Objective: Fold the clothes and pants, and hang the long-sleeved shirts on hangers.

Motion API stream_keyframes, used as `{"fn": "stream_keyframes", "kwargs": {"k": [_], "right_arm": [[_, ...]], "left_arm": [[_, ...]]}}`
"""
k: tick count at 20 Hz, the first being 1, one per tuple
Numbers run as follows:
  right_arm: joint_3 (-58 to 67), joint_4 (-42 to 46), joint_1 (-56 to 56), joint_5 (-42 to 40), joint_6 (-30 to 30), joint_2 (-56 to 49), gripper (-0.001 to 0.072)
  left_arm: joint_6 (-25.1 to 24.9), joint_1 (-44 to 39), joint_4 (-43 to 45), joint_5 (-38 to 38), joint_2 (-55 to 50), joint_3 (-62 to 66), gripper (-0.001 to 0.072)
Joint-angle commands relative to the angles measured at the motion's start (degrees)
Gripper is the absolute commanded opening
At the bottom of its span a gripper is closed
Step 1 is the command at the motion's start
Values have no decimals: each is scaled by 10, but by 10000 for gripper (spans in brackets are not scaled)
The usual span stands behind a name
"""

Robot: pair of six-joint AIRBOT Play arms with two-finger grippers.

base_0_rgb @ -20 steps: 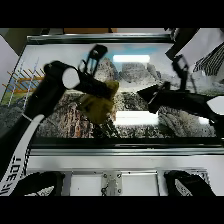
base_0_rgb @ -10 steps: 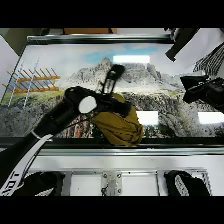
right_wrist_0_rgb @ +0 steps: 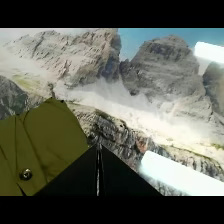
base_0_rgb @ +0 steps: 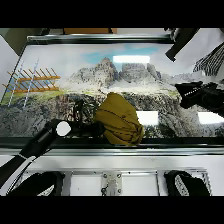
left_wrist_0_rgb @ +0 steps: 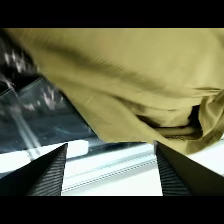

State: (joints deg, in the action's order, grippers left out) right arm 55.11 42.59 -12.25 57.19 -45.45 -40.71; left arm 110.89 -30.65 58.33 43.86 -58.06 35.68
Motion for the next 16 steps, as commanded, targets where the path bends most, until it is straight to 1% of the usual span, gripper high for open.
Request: {"fn": "stream_keyframes", "kwargs": {"k": [1,5,6,9,10,11,12,13,16], "right_arm": [[-3,59,32,33,-39,-25,16],[-25,150,65,65,-94,-60,16],[-37,162,70,68,-106,-66,16],[-86,172,80,68,-137,-86,18],[-105,172,85,67,-145,-96,36],[-126,172,95,68,-146,-109,223],[-145,167,110,67,-146,-125,522],[-157,162,126,67,-146,-146,590],[-168,151,189,51,-146,-221,590]], "left_arm": [[3,-17,-74,-85,-25,-55,571],[-11,-31,-69,-85,-117,9,569],[-12,-28,-66,-84,-139,24,445],[-17,-6,-54,-55,-183,53,22],[-25,1,-54,-46,-188,56,12],[-31,6,-54,-41,-186,56,12],[-38,9,-54,-37,-182,56,13],[-46,9,-54,-35,-175,56,13],[-51,9,-54,-34,-156,56,12]]}}
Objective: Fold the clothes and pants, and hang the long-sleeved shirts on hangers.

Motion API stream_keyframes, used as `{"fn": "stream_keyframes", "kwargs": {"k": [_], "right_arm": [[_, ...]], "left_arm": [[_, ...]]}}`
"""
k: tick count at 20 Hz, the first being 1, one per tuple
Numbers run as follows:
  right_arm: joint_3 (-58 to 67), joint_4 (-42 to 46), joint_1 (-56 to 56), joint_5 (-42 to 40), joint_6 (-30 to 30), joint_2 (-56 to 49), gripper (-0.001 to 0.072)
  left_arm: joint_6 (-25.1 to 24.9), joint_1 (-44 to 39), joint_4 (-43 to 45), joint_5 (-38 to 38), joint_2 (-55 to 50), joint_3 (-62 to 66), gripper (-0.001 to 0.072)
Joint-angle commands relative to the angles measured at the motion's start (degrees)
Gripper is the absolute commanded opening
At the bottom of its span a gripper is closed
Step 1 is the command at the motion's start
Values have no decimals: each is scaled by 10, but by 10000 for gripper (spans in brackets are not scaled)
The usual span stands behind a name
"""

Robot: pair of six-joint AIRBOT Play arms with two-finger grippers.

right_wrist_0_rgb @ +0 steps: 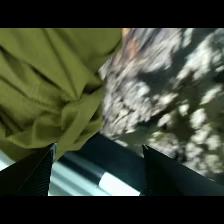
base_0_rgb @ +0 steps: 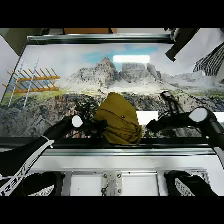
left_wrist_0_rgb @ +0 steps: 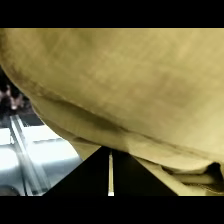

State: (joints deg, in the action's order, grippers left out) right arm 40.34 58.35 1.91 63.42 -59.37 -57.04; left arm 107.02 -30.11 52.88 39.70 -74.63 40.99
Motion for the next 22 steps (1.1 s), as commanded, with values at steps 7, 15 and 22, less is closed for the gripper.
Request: {"fn": "stream_keyframes", "kwargs": {"k": [7,15,22], "right_arm": [[-16,-9,116,-66,-7,-151,39],[349,8,82,44,-20,68,15],[577,-20,82,-108,-101,180,14]], "left_arm": [[-12,4,1,12,54,3,12],[-47,59,-1,73,263,304,12],[-134,-21,1,36,237,615,12]]}}
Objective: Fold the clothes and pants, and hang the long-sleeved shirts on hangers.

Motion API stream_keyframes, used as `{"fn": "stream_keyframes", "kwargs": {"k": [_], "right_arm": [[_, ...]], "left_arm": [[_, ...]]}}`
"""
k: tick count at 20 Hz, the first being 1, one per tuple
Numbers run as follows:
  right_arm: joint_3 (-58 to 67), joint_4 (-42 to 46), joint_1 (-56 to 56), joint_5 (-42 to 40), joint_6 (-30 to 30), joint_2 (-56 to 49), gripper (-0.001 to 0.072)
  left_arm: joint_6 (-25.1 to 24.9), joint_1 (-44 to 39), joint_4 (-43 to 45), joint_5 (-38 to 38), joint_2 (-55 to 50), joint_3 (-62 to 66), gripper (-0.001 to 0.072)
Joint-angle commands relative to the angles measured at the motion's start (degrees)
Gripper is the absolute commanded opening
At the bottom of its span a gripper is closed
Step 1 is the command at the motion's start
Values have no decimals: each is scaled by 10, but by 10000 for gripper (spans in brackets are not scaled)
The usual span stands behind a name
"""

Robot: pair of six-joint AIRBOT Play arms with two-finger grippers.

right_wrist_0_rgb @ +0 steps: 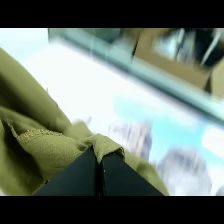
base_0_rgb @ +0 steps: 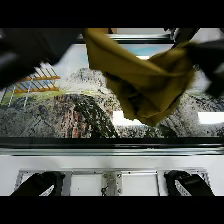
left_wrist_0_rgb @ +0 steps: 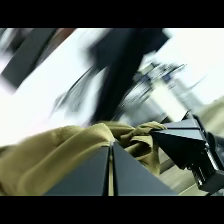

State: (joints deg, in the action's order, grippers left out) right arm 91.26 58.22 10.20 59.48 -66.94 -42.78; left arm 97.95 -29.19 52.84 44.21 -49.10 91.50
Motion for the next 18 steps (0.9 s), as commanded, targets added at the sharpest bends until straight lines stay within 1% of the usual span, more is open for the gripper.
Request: {"fn": "stream_keyframes", "kwargs": {"k": [1,2,4,6,8,10,12,13,16,17,18], "right_arm": [[68,-26,0,-89,-28,43,13],[68,-25,-1,-103,-46,45,14],[68,-23,-1,-101,-80,36,14],[68,-23,-1,-73,-122,11,14],[68,-7,-1,-20,-125,-26,14],[67,50,-1,62,-138,-71,14],[42,105,0,148,-141,-101,13],[9,122,0,167,-141,-103,13],[-126,125,0,171,-151,-81,17],[-172,123,0,171,-159,-78,55],[-208,123,0,170,-158,-79,269]], "left_arm": [[-58,-41,2,-9,-38,146,12],[-72,-43,2,-7,-59,177,12],[-75,-29,2,0,-103,226,12],[-68,6,1,48,-149,264,12],[-44,49,1,107,-181,262,12],[-28,89,2,165,-195,211,12],[-24,115,2,214,-191,125,11],[-25,120,2,218,-180,68,11],[-25,120,-1,202,-133,-134,12],[-25,120,-1,195,-122,-195,12],[-25,120,-3,181,-113,-256,12]]}}
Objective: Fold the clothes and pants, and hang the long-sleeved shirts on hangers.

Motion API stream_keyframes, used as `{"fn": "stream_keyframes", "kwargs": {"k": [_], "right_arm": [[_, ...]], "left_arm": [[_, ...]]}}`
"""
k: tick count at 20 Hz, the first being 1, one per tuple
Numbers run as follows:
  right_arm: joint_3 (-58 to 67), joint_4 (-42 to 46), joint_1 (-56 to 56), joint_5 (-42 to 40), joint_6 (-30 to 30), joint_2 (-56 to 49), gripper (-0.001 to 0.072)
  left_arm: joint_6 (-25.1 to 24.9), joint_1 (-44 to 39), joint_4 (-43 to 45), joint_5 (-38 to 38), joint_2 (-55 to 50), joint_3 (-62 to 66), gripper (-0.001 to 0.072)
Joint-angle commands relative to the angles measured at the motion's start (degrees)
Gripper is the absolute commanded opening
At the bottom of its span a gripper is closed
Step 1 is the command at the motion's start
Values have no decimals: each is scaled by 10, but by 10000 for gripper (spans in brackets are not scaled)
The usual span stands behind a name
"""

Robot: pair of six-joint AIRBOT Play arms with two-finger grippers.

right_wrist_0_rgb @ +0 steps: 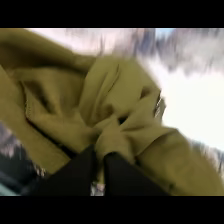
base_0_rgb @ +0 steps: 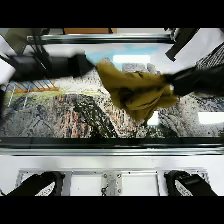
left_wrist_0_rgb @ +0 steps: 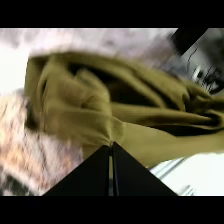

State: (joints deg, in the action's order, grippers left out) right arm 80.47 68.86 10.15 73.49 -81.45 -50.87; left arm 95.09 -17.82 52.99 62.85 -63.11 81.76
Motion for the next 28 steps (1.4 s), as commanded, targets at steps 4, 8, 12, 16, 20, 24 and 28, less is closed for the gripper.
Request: {"fn": "stream_keyframes", "kwargs": {"k": [4,8,12,16,20,24,28], "right_arm": [[-194,21,0,-11,-13,-21,633],[-262,21,-1,-43,-13,-59,633],[-324,21,-1,-138,-54,-131,633],[-325,-29,-15,-247,-78,-200,634],[-324,-96,-51,-309,-77,-209,634],[-324,-102,-53,-306,-40,-223,322],[-270,-96,-67,-278,25,-186,15]], "left_arm": [[3,7,-6,-46,21,-300,12],[2,7,-5,-39,-19,-329,12],[-7,7,-5,-40,-31,-329,12],[-17,7,-1,-34,-31,-329,12],[-17,7,0,-35,-31,-329,13],[-17,7,-2,-36,-31,-328,12],[-17,37,-4,-52,21,-266,12]]}}
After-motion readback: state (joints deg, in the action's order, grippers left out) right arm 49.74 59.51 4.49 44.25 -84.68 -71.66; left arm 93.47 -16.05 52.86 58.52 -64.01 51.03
